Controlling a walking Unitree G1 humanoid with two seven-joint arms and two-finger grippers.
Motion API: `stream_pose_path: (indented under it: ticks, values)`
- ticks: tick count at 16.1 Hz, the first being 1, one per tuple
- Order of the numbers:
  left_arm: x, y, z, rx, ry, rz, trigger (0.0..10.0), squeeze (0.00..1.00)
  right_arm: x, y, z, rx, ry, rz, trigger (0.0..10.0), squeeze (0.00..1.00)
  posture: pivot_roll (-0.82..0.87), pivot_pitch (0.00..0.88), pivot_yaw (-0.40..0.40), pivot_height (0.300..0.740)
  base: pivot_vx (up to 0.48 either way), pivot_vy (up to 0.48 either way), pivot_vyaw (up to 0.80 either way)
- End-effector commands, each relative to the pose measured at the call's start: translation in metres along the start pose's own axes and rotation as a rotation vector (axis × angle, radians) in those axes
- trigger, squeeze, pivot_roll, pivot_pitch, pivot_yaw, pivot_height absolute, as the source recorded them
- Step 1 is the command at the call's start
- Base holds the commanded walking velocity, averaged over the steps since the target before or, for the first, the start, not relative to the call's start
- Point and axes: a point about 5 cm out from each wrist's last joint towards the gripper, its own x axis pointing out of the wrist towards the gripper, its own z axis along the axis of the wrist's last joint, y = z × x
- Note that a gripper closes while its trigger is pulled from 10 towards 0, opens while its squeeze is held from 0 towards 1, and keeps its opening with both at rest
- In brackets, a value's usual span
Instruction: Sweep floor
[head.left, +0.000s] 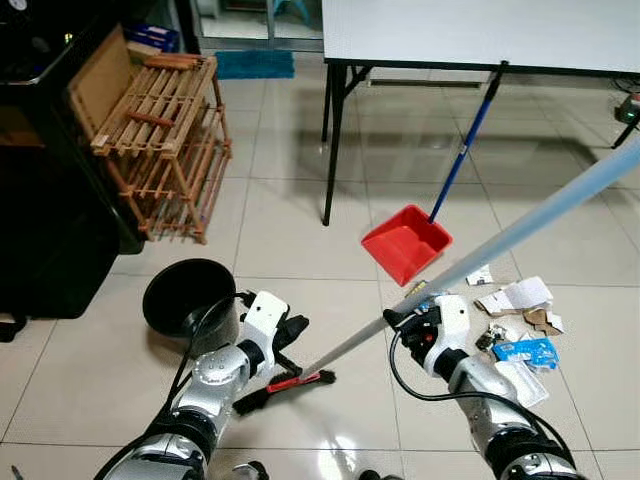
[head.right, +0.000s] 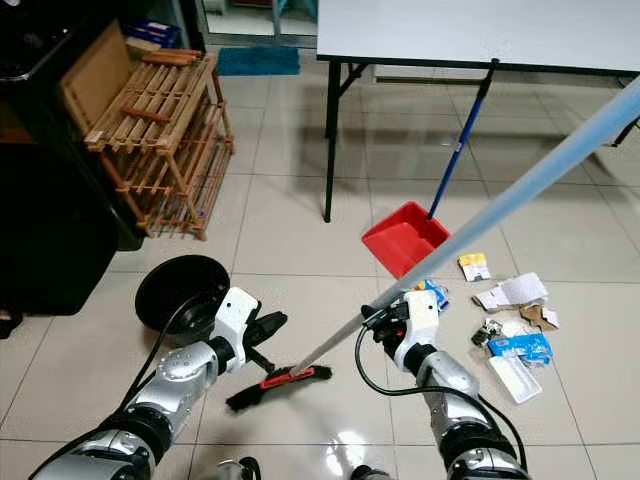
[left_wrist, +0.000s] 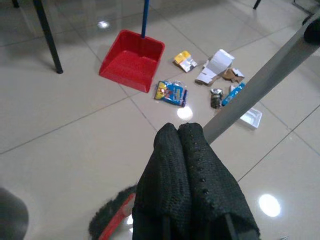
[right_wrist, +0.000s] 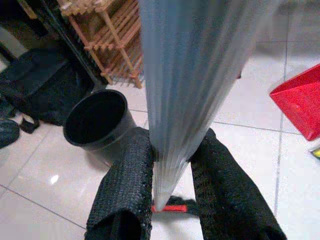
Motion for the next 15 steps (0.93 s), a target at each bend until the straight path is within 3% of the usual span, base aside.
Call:
stream_pose_path:
  ticks: [1, 6, 8, 15]
  values:
    - [0.002, -0.002, 0.002, 0.023, -0.004, -0.011, 10.0, 0.0, 0.002, -0.005, 0.01, -0.022, -0.015, -0.019, 10.0, 0.0, 0.03, 0.16, -0.044, 0.74, 0.0, 0.0, 0.0]
    - [0.013, -0.023, 0.007, -0.007, -0.039, -0.068, 10.0, 0.0, 0.015, 0.011, 0.019, -0.025, -0.041, 0.012, 10.0, 0.0, 0.03, 0.166, -0.041, 0.74, 0.0, 0.0, 0.0]
    - [0.018, -0.027, 0.014, 0.001, -0.06, -0.049, 10.0, 0.0, 0.022, 0.015, 0.023, -0.04, -0.035, -0.043, 10.0, 0.0, 0.03, 0.175, -0.039, 0.74, 0.0, 0.0, 0.0]
    - [0.027, -0.035, 0.025, 0.018, -0.116, 0.003, 10.0, 0.0, 0.029, 0.028, 0.03, -0.033, -0.062, -0.025, 10.0, 0.0, 0.03, 0.181, -0.039, 0.74, 0.0, 0.0, 0.0]
